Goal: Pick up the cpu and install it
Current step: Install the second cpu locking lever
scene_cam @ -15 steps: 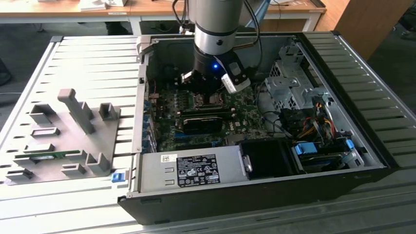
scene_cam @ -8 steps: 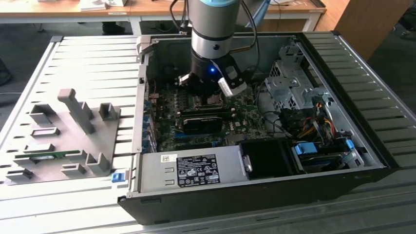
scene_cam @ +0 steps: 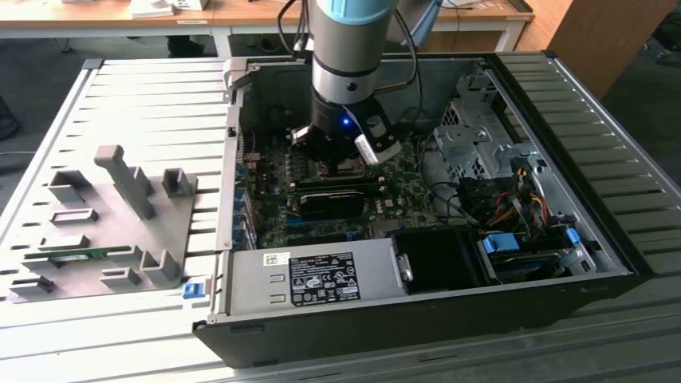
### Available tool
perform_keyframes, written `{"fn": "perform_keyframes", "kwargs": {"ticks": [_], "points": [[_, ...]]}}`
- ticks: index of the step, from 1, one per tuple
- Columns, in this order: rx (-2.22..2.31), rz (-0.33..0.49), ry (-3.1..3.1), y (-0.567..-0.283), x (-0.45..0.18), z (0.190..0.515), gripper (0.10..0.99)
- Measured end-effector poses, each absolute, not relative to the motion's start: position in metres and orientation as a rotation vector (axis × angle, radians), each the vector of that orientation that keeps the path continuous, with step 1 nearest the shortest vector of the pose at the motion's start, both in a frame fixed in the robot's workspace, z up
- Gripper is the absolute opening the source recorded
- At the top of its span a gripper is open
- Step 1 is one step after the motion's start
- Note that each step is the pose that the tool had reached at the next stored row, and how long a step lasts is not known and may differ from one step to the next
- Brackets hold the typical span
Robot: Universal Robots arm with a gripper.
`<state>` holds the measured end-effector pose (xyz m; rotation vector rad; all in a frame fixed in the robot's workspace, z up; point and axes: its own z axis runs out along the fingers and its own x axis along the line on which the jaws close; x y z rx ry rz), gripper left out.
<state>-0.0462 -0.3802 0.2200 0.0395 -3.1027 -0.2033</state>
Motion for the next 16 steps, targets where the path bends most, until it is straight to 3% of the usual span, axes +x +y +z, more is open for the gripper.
{"fn": "perform_keyframes", "kwargs": {"ticks": [16], "points": [[0.04,-0.289,-3.097,-0.392,-0.056,0.212,0.106]]}}
